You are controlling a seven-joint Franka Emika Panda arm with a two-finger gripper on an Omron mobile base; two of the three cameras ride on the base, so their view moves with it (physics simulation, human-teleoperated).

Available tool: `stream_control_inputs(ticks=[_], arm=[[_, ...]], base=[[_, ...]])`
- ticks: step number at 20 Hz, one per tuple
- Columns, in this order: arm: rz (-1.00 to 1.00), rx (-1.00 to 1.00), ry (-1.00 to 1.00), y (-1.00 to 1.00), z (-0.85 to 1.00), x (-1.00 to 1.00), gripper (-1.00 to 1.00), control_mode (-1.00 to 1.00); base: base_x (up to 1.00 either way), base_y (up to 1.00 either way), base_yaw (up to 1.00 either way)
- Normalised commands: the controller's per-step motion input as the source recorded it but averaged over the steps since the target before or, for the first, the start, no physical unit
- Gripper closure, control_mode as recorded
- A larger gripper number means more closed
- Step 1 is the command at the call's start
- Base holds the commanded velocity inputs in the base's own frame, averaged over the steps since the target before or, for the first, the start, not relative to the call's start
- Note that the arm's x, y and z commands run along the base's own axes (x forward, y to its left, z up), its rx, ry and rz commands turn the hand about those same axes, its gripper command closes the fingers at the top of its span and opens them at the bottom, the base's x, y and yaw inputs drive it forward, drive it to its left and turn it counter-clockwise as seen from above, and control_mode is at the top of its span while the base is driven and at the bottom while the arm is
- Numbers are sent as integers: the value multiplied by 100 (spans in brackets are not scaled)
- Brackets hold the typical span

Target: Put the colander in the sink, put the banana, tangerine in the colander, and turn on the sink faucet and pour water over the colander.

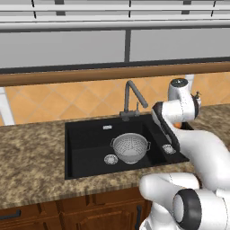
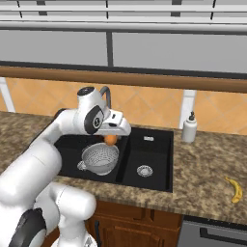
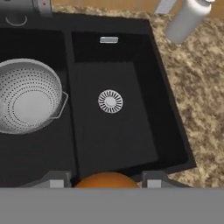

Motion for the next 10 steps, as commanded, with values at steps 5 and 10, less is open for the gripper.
stream_control_inputs(ticks=[5, 10], arm=[[3, -21, -7, 100, -2, 0, 100, -100], [2, -21, -8, 100, -7, 0, 100, -100]], base=[[0, 0, 0], [0, 0, 0]])
